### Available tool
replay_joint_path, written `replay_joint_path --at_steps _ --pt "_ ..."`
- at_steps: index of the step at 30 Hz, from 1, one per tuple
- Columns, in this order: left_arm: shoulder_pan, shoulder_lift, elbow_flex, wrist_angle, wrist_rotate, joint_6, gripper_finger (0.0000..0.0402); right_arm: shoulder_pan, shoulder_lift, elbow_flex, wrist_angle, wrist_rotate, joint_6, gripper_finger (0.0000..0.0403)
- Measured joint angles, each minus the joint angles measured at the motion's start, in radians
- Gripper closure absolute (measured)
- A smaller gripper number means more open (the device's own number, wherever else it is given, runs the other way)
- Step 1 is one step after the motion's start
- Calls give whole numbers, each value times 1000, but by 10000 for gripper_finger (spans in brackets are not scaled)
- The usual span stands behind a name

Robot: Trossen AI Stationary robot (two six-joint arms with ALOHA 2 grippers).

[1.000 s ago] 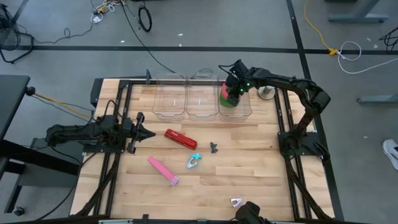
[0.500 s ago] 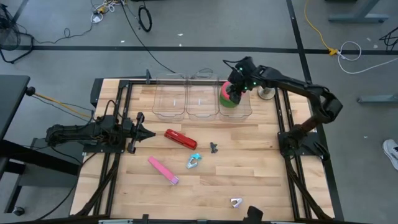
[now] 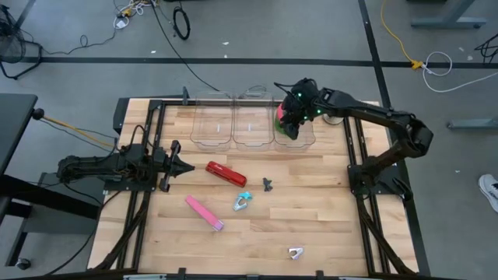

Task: Pick and place Stapler, Stapler remover, tape
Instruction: Put the black staple remover into the middle transparent bin

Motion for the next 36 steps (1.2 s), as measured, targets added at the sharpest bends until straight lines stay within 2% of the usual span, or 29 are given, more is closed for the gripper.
replay_joint_path --at_steps 24,32,36 --pt "0 0 0 0 0 0 399 350 0 0 -77 -1 -83 257" --pt "0 0 0 0 0 0 399 434 0 0 -114 42 -71 256" --pt "0 0 0 0 0 0 399 468 -10 -48 -62 62 -47 256"
